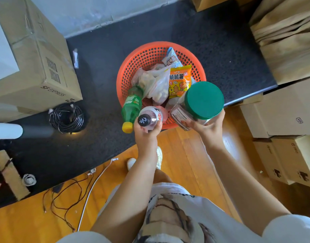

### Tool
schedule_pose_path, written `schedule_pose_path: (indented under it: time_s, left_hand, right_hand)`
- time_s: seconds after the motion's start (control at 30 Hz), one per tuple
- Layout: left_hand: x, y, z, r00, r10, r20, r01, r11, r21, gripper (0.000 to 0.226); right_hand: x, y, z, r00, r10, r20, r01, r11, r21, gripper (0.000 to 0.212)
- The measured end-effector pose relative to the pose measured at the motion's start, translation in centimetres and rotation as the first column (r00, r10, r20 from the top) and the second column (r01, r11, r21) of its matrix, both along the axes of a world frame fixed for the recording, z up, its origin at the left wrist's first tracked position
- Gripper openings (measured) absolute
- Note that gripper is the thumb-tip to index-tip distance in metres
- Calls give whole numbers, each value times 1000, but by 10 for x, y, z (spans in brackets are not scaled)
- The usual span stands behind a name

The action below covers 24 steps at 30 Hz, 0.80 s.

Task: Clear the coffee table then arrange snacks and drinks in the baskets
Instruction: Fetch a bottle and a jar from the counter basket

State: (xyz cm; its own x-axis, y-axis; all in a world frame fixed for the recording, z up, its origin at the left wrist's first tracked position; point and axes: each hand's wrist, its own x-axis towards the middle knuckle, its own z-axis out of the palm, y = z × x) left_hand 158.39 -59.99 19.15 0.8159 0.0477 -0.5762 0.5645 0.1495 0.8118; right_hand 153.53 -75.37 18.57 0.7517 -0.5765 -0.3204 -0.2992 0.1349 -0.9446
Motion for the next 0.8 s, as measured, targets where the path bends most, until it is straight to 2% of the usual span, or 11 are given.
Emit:
schedule_pose_path:
  time_s: [0.13, 0.33, 0.53, 0.7, 0.8]
  left_hand:
    - [-4, 2, 22, 993, -112, 45, 115, 991, -63, 49]
    - [7, 8, 53, 975, -211, 71, 218, 970, -107, 31]
    - [24, 37, 76, 959, -270, 88, 282, 941, -186, 26]
    - [33, 78, 86, 975, -219, 26, 213, 907, -364, 42]
    - [32, 96, 90, 978, -208, 6, 181, 839, -513, 58]
  right_hand:
    - [-18, -1, 13, 991, -133, -3, 133, 989, 67, 100]
    - [-32, -2, 32, 963, -270, -21, 271, 955, 124, 106]
    - [-53, 8, 51, 941, -339, -17, 339, 934, 111, 87]
    - [-78, 39, 67, 904, -428, -2, 426, 897, 117, 78]
    - [-96, 67, 77, 869, -495, 7, 490, 863, 124, 74]
